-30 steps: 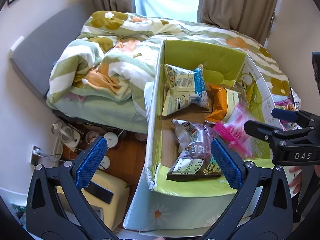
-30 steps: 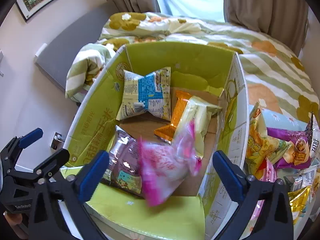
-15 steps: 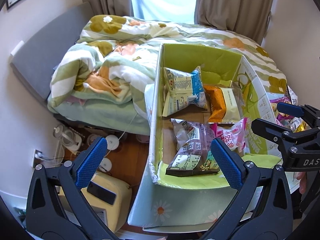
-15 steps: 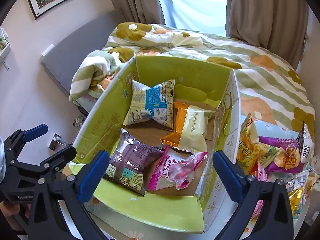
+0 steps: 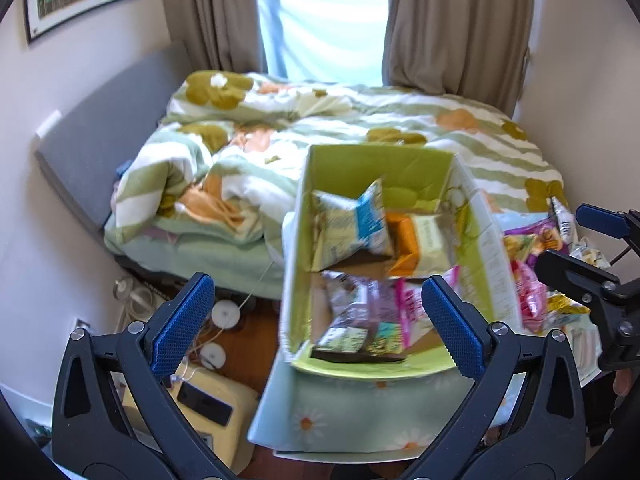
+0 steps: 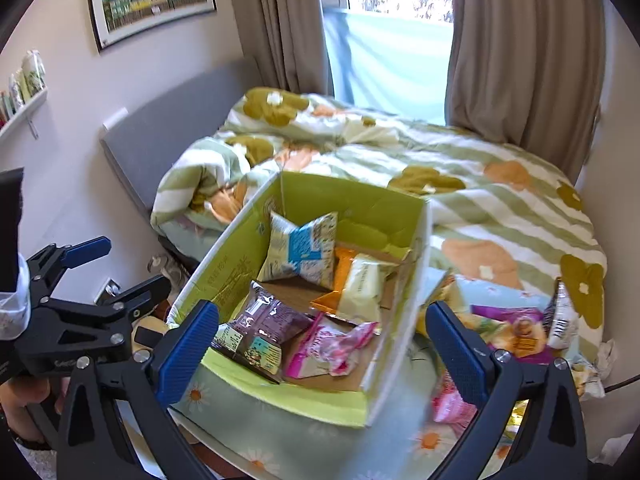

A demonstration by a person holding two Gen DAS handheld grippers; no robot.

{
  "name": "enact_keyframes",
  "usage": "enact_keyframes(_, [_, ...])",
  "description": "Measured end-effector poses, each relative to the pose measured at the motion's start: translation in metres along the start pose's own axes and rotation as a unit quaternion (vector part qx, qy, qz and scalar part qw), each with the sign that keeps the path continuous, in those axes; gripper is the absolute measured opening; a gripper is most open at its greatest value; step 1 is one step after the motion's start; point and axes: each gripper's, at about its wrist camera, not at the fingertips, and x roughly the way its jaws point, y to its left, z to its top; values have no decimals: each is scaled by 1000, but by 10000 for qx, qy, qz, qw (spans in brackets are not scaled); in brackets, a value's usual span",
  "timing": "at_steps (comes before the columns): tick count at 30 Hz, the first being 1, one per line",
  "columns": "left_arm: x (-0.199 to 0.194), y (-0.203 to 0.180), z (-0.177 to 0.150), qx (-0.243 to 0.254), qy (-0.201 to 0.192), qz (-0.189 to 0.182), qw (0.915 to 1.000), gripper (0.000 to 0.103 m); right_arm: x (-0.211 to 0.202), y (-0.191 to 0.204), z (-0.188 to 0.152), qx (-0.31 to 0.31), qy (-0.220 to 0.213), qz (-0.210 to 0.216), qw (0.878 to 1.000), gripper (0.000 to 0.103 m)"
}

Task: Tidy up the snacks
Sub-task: 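Move both tools back over the snack pile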

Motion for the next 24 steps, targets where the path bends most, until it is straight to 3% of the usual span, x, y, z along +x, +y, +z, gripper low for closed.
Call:
enact_keyframes(8, [-40, -80, -2, 102, -294, -292, 9991, 102, -72, -65, -29, 215, -264, -360, 9988, 103])
enact_keyframes(14, [-55, -161, -11, 270, -346, -631, 9970, 102, -121, -140, -60, 486, -319, -642, 9962, 103])
enact_keyframes(24, [-46, -274, -31, 909, -181, -1034, 9903, 102, -151, -237, -102, 1008, -134, -785, 9917, 103])
